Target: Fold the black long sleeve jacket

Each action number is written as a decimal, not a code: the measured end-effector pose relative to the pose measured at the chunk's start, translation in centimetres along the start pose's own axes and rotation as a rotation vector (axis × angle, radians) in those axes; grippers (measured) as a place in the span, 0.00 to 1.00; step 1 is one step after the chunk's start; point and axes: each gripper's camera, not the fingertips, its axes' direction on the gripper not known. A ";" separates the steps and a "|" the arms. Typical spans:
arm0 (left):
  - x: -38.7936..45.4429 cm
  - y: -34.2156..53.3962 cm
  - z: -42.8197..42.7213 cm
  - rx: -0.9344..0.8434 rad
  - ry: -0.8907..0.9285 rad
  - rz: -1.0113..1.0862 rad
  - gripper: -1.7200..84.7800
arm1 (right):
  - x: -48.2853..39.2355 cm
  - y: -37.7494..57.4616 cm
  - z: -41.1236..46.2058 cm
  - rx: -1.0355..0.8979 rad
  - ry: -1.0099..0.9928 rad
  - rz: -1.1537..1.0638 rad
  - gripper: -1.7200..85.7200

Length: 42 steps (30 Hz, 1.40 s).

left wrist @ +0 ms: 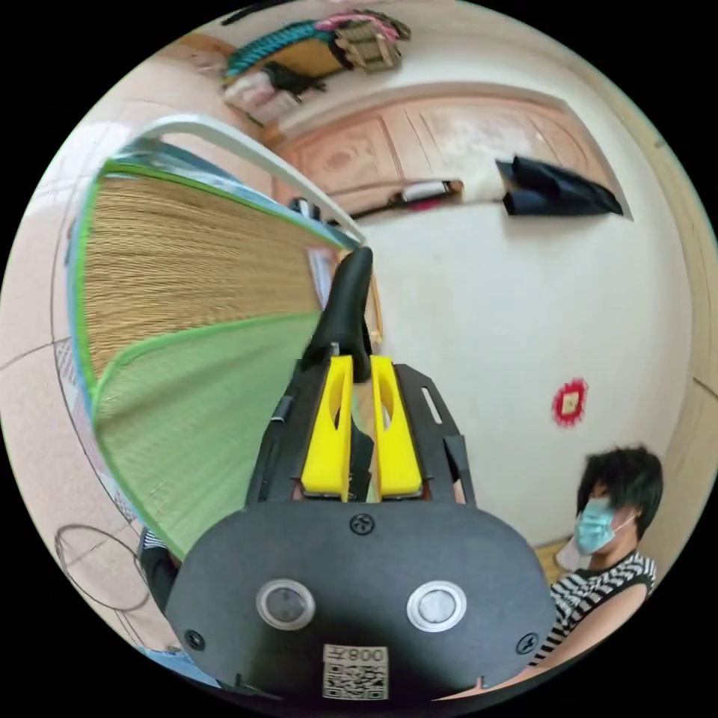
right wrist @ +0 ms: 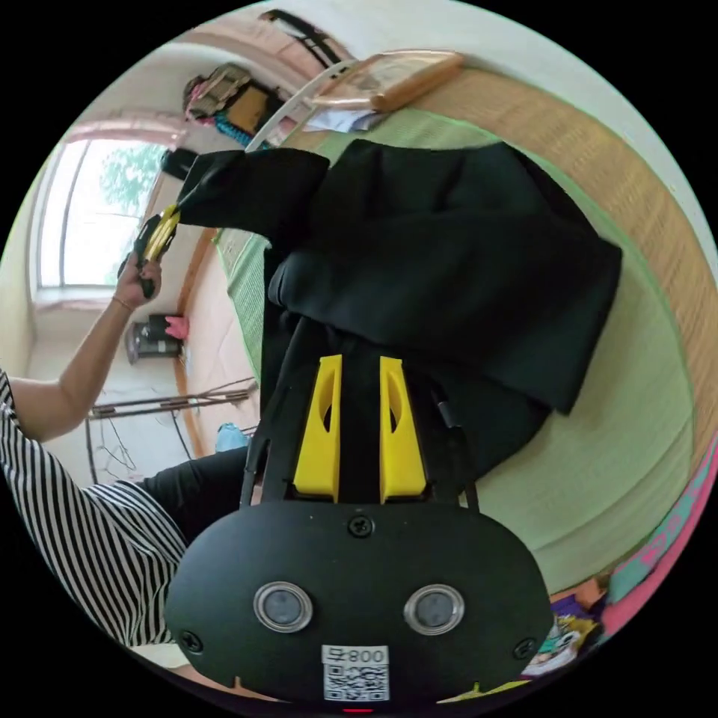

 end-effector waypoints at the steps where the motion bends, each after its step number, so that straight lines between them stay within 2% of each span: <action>1: -1.9 -0.2 -1.9 0.039 0.016 -0.072 0.09 | -1.1 -2.0 0.9 -0.013 0.041 -0.064 0.13; 4: -5.1 1.6 -3.2 -0.007 -0.032 -0.179 0.11 | -3.6 -6.4 4.9 -0.095 0.111 -0.211 0.14; 7: -7.5 5.0 -0.4 -0.225 -0.081 -0.260 0.12 | -5.3 -9.3 10.2 -0.258 0.218 -0.317 0.15; 10: -9.6 8.3 3.0 -0.376 -0.080 -0.352 0.12 | -6.2 -10.5 11.9 -0.284 0.372 -0.367 0.12; 12: -10.0 9.3 5.0 -0.460 -0.097 -0.354 0.12 | -6.0 -10.9 11.3 -0.290 0.369 -0.387 0.10; 14: -9.3 9.6 7.1 -0.571 -0.167 -0.297 0.12 | -5.1 -11.3 9.5 -0.270 0.278 -0.372 0.07; 17: -8.2 9.3 8.3 -0.605 -0.166 -0.268 0.12 | -2.3 -11.2 3.1 -0.145 0.194 -0.265 0.06; 20: -6.9 8.7 8.9 -0.668 -0.257 -0.185 0.12 | 2.9 -9.4 -6.4 0.011 0.315 -0.093 0.05; 24: -5.5 8.9 10.3 -0.754 -0.344 -0.104 0.11 | 14.5 -3.2 -19.8 0.192 0.457 0.346 0.05; 25: -5.0 9.1 11.1 -0.782 -0.363 -0.079 0.11 | 17.9 -0.7 -22.2 0.226 0.450 0.498 0.05; 28: -4.0 9.8 13.0 -0.827 -0.419 -0.021 0.09 | 23.1 5.5 -23.8 0.287 0.309 0.746 0.06; 30: -3.5 10.1 14.1 -0.852 -0.461 0.002 0.07 | 23.8 8.0 -21.8 0.310 0.182 0.807 0.06; 34: -1.5 8.9 15.1 -0.872 -0.566 0.053 0.05 | 21.5 6.5 -13.5 0.226 -0.038 0.734 0.07; 36: 0.5 7.9 14.9 -0.834 -0.600 0.123 0.05 | 20.7 3.3 -11.7 0.192 -0.065 0.659 0.08; 38: 3.4 6.0 14.8 -0.720 -0.613 0.203 0.06 | 19.8 -0.7 -11.5 0.166 -0.011 0.562 0.09; 40: 5.5 4.4 16.0 -0.661 -0.529 0.271 0.08 | 18.6 -6.2 -12.6 0.147 0.154 0.418 0.10; 42: 6.6 2.9 19.0 -0.683 -0.464 0.322 0.10 | 18.0 -10.0 -13.1 0.122 0.286 0.326 0.11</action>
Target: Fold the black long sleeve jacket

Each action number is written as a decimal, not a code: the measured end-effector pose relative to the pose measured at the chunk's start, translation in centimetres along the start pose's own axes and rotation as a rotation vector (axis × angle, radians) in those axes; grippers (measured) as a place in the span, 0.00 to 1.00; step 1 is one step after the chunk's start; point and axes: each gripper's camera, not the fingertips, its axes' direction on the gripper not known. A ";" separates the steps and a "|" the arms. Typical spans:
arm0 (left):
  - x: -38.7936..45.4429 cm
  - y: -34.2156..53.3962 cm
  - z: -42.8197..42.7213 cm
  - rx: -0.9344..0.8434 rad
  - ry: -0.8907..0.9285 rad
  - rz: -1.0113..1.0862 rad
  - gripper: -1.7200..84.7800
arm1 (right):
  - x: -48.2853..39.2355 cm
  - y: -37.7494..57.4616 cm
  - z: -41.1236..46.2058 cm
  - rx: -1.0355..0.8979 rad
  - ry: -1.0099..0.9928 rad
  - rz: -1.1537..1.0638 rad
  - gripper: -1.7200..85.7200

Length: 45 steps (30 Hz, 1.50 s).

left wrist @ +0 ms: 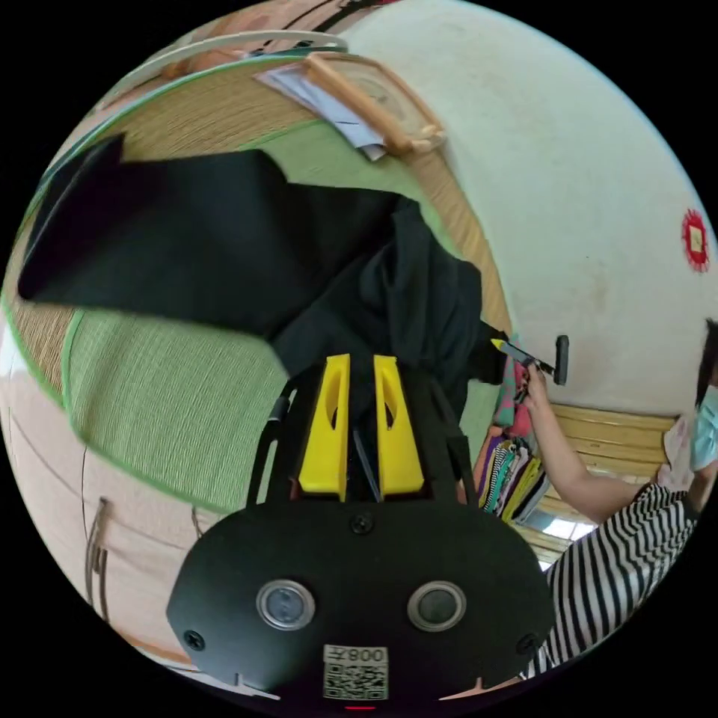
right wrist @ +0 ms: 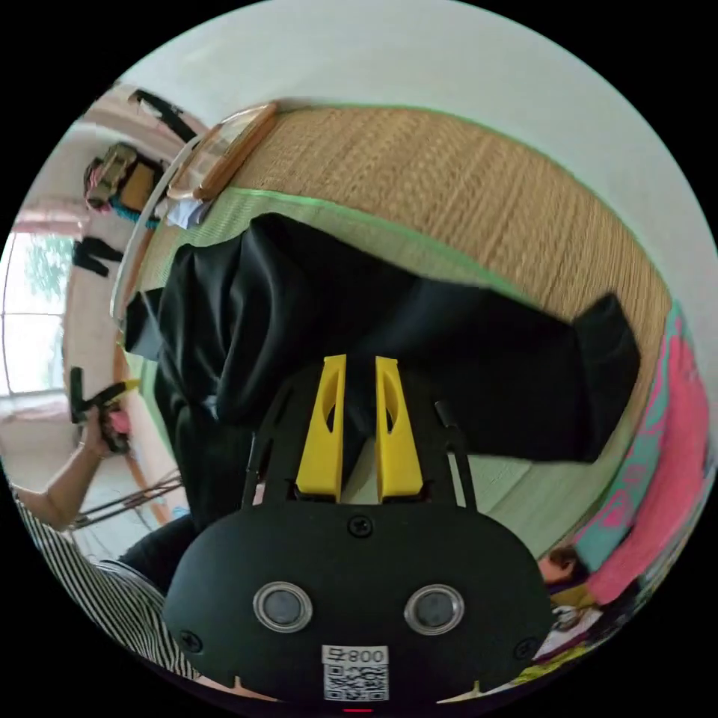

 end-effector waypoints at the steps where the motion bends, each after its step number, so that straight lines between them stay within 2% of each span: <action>1: 0.6 -2.4 1.0 -0.015 0.028 0.023 0.11 | -0.9 -2.3 0.1 -0.008 0.065 -0.061 0.12; 5: 1.1 -10.0 5.7 -0.063 0.159 0.028 0.12 | -2.6 -7.4 1.8 -0.085 0.207 -0.188 0.13; 7: 1.1 -11.9 7.9 -0.108 0.197 -0.011 0.10 | -3.5 -8.4 4.2 -0.195 0.293 -0.255 0.12; 11: 3.1 -13.7 8.9 -0.100 0.253 0.032 0.06 | -4.4 -7.2 3.3 -0.174 0.328 -0.349 0.06; 15: 6.9 -15.0 7.4 -0.063 0.464 0.146 0.05 | -1.9 -5.1 1.0 -0.188 0.293 -0.270 0.04; 19: 13.1 -23.0 7.5 0.025 0.674 0.191 0.06 | 1.3 -3.9 -1.0 -0.189 0.185 -0.150 0.04; 21: 15.1 -27.6 7.9 0.102 0.655 0.111 0.07 | 1.6 -4.1 -1.1 -0.203 0.194 -0.112 0.03; 23: 16.2 -31.9 9.1 0.109 0.490 0.004 0.09 | 1.3 -4.3 -1.6 -0.197 0.260 -0.082 0.03; 24: 16.0 -32.2 9.4 0.110 0.471 -0.023 0.10 | 0.8 -4.3 -2.3 -0.180 0.285 -0.081 0.03; 27: 14.7 -31.8 10.4 0.120 0.543 0.010 0.10 | -1.3 -3.3 -5.0 -0.087 0.254 -0.115 0.03; 29: 12.2 -30.7 11.5 0.148 0.626 -0.080 0.09 | -3.4 -2.1 -6.7 0.014 0.147 -0.147 0.03; 30: 11.7 -30.5 11.9 0.152 0.651 -0.106 0.09 | -5.5 -1.3 -7.2 0.046 0.006 -0.223 0.02; 31: 11.1 -30.4 12.7 0.160 0.685 -0.140 0.08 | -7.9 -0.7 -7.0 0.047 -0.156 -0.334 0.02; 33: 11.4 -30.9 13.5 0.155 0.698 -0.151 0.08 | -11.1 -0.4 -5.3 -0.031 -0.277 -0.433 0.02; 36: 13.5 -32.2 14.1 0.131 0.676 -0.119 0.08 | -14.3 -1.1 -1.5 -0.112 -0.222 -0.517 0.02; 38: 15.4 -33.5 14.5 0.095 0.642 -0.081 0.09 | -14.6 -2.7 -1.0 -0.086 -0.116 -0.473 0.02; 42: 17.6 -35.9 14.7 0.009 0.495 -0.002 0.11 | -10.1 -8.4 -8.1 0.240 -0.032 -0.258 0.02; 45: 18.2 -36.8 14.2 -0.044 0.433 0.077 0.12 | -5.1 -13.2 -11.2 0.243 -0.026 -0.105 0.02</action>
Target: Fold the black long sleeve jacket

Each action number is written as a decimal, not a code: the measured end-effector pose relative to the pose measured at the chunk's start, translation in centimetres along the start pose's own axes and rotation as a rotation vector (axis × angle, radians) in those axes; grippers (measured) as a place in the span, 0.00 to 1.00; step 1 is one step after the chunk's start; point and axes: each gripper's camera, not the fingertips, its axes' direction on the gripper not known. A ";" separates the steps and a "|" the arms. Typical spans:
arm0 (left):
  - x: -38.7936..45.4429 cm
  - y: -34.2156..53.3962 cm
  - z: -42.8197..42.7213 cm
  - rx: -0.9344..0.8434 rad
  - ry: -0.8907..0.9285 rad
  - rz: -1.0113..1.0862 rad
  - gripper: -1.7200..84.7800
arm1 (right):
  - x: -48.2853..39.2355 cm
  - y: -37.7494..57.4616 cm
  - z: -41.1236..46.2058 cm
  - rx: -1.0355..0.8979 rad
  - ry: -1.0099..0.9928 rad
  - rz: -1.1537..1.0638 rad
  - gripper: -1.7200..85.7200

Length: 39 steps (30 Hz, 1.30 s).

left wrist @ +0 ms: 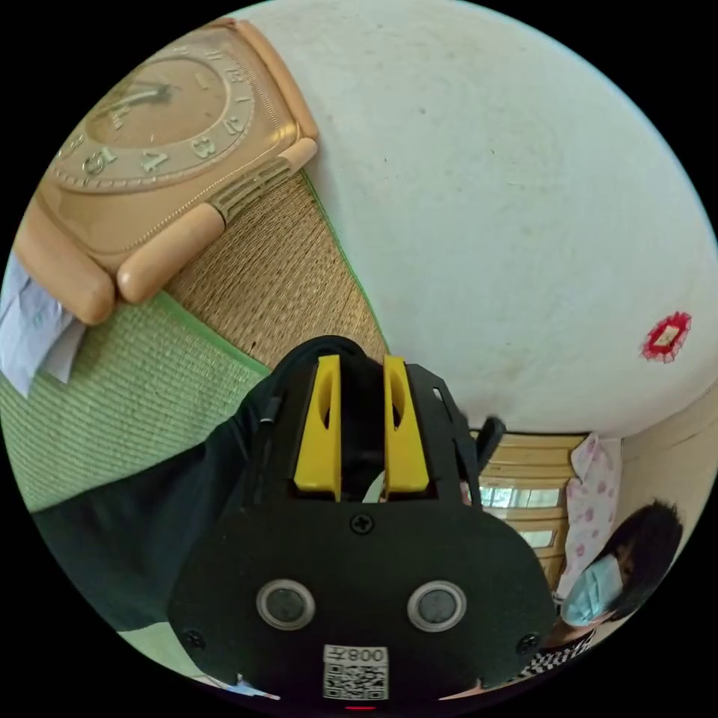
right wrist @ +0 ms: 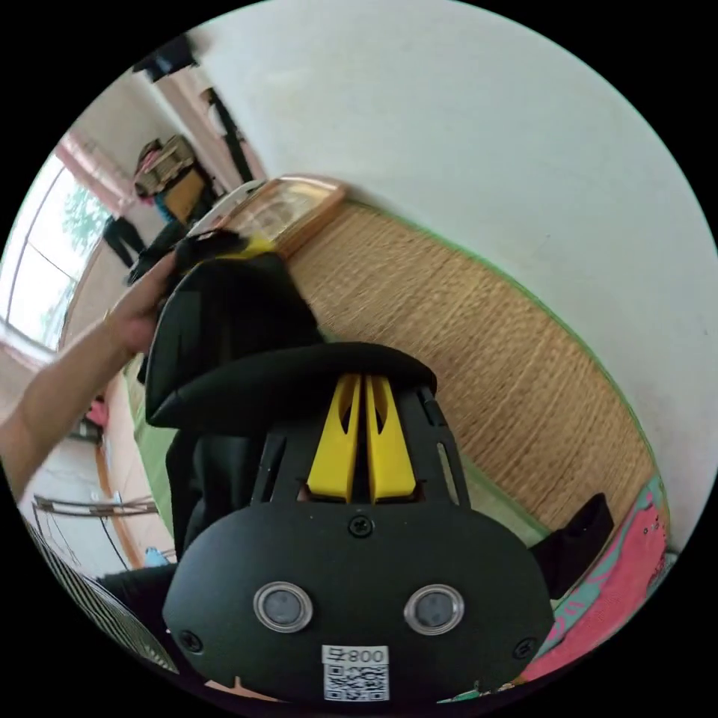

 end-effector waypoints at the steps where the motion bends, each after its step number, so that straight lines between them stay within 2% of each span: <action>1: 0.1 0.2 -0.4 -0.020 -0.014 0.034 0.13 | 2.1 -1.2 0.0 -0.050 -0.027 0.070 0.03; 5: -1.0 4.6 -2.2 -0.049 -0.142 0.116 0.13 | 4.4 0.1 -1.5 -0.058 -0.080 0.059 0.03; 9: -3.5 10.2 -3.0 -0.079 -0.321 0.112 0.13 | 6.0 7.0 -0.6 -0.147 -0.019 0.070 0.06; 13: -6.0 13.7 -0.8 -0.230 -0.696 0.151 0.08 | 7.4 12.8 3.2 -0.345 0.103 0.068 0.10; 14: -5.7 14.2 -0.5 -0.190 -0.785 0.188 0.06 | 7.4 13.3 3.8 -0.375 0.113 0.061 0.10; 15: -5.6 14.3 -0.3 -0.187 -0.782 0.199 0.05 | 7.4 14.1 4.9 -0.420 0.141 0.037 0.10; 16: -5.6 14.1 0.1 -0.201 -0.778 0.184 0.04 | 7.0 14.5 4.5 -0.372 0.169 -0.006 0.09; 22: -4.2 12.1 1.5 -0.219 -0.922 0.225 0.02 | 8.1 14.3 4.8 -0.471 0.278 -0.069 0.03; 24: -4.2 10.8 1.3 -0.197 -0.902 0.200 0.02 | 9.8 14.0 4.0 -0.450 0.262 -0.016 0.03; 26: -3.5 9.6 0.4 -0.077 -0.982 0.166 0.02 | 11.8 13.7 3.1 -0.408 0.245 0.070 0.03; 30: -2.9 10.2 0.0 -0.048 -0.775 0.200 0.03 | 13.9 14.4 3.1 -0.423 0.195 0.129 0.03; 33: -2.6 14.4 0.5 -0.111 -0.669 0.250 0.04 | 13.7 16.5 1.6 -0.343 0.198 0.142 0.03; 36: -4.6 20.7 0.5 -0.223 -0.570 0.184 0.08 | 13.9 19.8 -1.1 -0.255 0.160 0.163 0.03; 39: -7.6 27.8 0.0 -0.289 -0.470 0.027 0.10 | 14.4 25.1 -3.3 -0.223 -0.006 0.229 0.03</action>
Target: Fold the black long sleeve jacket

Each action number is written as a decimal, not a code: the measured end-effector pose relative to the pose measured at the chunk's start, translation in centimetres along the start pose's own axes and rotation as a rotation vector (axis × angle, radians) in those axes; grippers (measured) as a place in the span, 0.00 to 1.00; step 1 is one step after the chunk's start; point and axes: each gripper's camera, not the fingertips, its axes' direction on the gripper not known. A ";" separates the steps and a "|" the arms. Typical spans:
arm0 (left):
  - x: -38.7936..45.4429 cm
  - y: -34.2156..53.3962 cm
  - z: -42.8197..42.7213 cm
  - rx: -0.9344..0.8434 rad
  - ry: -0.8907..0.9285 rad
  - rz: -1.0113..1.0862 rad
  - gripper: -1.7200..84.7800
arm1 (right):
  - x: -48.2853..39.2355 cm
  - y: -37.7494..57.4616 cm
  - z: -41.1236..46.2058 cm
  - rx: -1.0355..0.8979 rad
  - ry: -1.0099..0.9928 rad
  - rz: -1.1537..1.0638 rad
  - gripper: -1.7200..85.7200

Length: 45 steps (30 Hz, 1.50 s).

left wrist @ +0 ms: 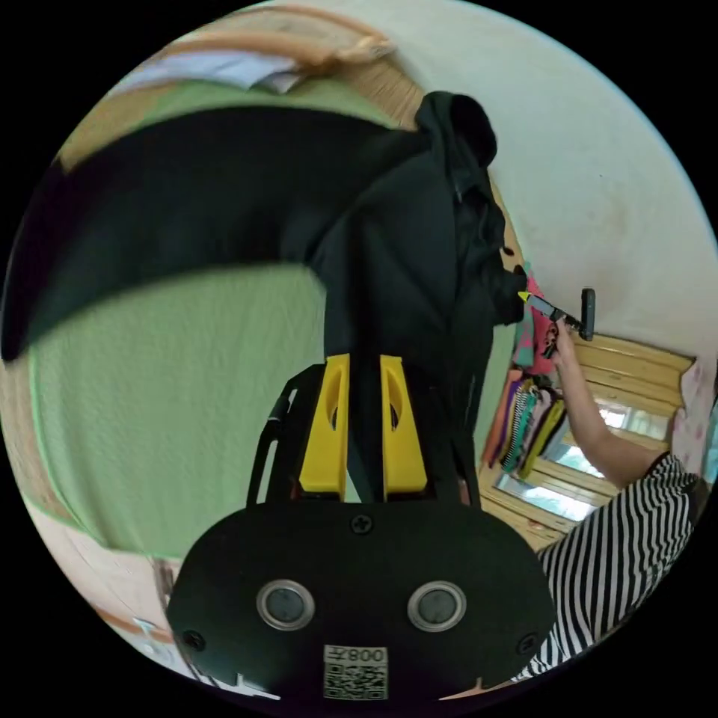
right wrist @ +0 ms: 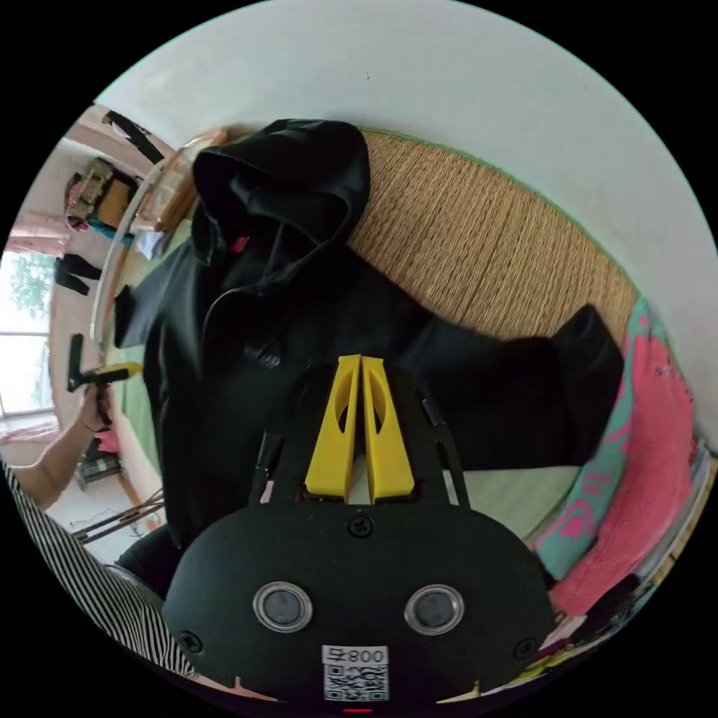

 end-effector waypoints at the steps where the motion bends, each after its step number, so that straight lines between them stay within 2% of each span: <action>1: -1.0 2.6 1.2 -0.042 0.053 -0.067 0.11 | 0.6 2.7 0.2 -0.013 -0.059 0.022 0.04; 7: -3.0 11.9 5.9 -0.178 0.173 -0.278 0.12 | 2.8 17.0 5.1 -0.231 -0.238 0.201 0.09; 10: -2.9 13.5 8.2 -0.270 0.121 -0.274 0.11 | 3.3 22.8 7.5 -0.317 -0.313 0.292 0.10; 16: -3.2 14.5 8.7 -0.267 0.106 -0.269 0.07 | 3.1 29.2 11.2 -0.422 -0.326 0.349 0.10; 21: -2.1 15.1 7.7 -0.277 0.100 -0.225 0.05 | 4.5 30.7 11.1 -0.408 -0.344 0.360 0.07; 25: -1.6 16.3 3.5 -0.235 -0.051 -0.189 0.04 | 4.9 31.0 9.4 -0.408 -0.289 0.278 0.06; 28: -2.7 17.6 1.2 -0.179 -0.093 -0.225 0.04 | 5.7 31.8 8.1 -0.380 -0.278 0.273 0.05; 30: -3.5 18.1 1.4 -0.165 -0.085 -0.258 0.04 | 6.3 32.5 8.4 -0.374 -0.291 0.292 0.05; 34: -4.0 18.0 3.6 -0.185 -0.197 -0.268 0.05 | 7.0 33.5 10.2 -0.402 -0.262 0.323 0.05; 40: -5.3 18.5 4.7 -0.175 -0.165 -0.335 0.05 | 6.7 33.6 11.3 -0.432 -0.211 0.270 0.06; 45: -4.4 19.5 3.7 -0.089 -0.201 -0.337 0.05 | 6.0 33.9 11.2 -0.441 -0.179 0.211 0.07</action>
